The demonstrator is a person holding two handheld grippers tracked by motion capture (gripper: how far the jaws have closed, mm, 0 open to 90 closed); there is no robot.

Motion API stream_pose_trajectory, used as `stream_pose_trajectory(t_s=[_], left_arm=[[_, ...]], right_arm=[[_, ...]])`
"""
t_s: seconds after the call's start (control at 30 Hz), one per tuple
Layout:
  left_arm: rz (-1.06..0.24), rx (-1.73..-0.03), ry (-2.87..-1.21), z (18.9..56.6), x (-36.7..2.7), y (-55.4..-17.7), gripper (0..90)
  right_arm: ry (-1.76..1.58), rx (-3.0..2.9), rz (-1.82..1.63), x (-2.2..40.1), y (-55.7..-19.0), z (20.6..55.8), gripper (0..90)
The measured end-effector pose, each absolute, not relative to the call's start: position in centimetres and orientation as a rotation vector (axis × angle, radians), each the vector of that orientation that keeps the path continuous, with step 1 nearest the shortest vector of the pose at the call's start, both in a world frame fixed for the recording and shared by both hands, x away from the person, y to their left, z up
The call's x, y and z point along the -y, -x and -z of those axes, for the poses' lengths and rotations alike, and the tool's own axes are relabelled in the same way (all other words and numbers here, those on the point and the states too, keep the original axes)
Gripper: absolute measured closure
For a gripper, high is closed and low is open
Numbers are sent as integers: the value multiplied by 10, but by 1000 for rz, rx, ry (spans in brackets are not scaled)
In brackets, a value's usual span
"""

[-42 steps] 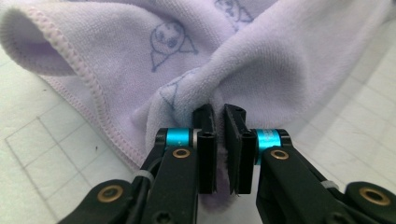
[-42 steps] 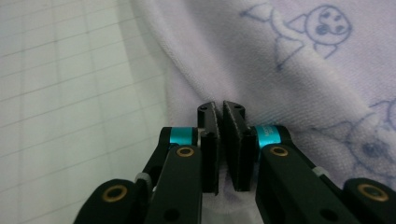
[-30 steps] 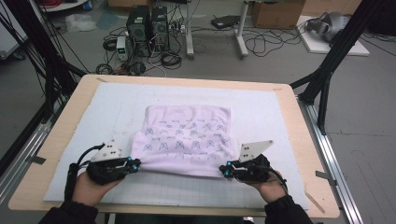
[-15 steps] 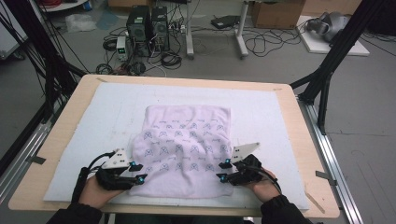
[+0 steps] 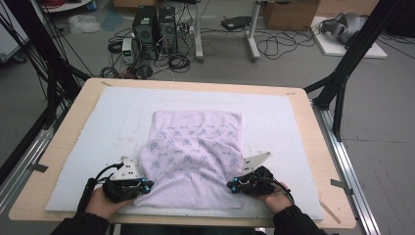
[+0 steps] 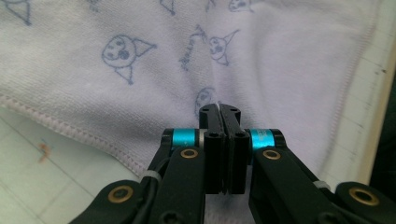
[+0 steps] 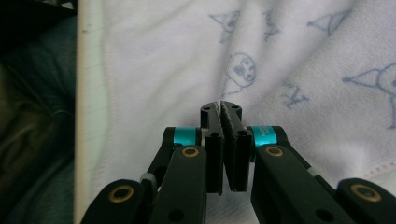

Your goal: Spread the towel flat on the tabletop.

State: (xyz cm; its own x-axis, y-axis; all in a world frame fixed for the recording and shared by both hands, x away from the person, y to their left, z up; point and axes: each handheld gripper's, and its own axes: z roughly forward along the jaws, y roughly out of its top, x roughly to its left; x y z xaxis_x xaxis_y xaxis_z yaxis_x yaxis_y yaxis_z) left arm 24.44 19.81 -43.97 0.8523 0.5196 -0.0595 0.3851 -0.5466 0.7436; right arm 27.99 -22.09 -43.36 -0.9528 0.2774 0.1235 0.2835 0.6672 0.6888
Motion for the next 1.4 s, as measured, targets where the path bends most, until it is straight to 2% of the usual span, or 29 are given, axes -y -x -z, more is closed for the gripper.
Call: stream_pose_trajectory(t_s=[0.3, 0.33, 0.37, 0.47, 0.6, 0.63, 0.77, 0.8, 0.83, 0.9, 1.07, 1.4], left_arm=[[-198, -593, -2141, 414, -209, -223, 876], [-194, -579, -2144, 415, -205, -226, 851], [-201, -577, -2151, 415, -200, -231, 774], [-225, -593, -2164, 421, -189, -250, 647], [-201, -621, -2205, 434, -182, -271, 616], [-183, -615, -2228, 438, -181, -274, 625], [-175, -631, -2177, 447, -186, -273, 764], [-175, -637, -2180, 446, -186, -273, 806], [-173, -638, -2190, 445, -185, -273, 837], [-194, -632, -2209, 443, -182, -271, 862], [-148, -624, -2201, 441, -185, -262, 872], [-133, -548, -2225, 435, -193, -215, 872]], right_arm=[[392, 2781, 1318, 231, -254, 415, 868], [355, 2789, 1330, 230, -254, 414, 806], [385, 2817, 1333, 229, -257, 415, 733], [492, 2860, 1333, 225, -275, 418, 622], [533, 2914, 1286, 220, -295, 427, 578], [544, 2930, 1249, 220, -299, 430, 578], [554, 2921, 1205, 217, -303, 441, 634], [562, 2912, 1214, 217, -303, 441, 670], [562, 2913, 1215, 218, -303, 441, 752], [555, 2904, 1197, 219, -302, 440, 860], [514, 2924, 1163, 217, -294, 437, 875], [363, 2885, 1171, 218, -251, 432, 875]])
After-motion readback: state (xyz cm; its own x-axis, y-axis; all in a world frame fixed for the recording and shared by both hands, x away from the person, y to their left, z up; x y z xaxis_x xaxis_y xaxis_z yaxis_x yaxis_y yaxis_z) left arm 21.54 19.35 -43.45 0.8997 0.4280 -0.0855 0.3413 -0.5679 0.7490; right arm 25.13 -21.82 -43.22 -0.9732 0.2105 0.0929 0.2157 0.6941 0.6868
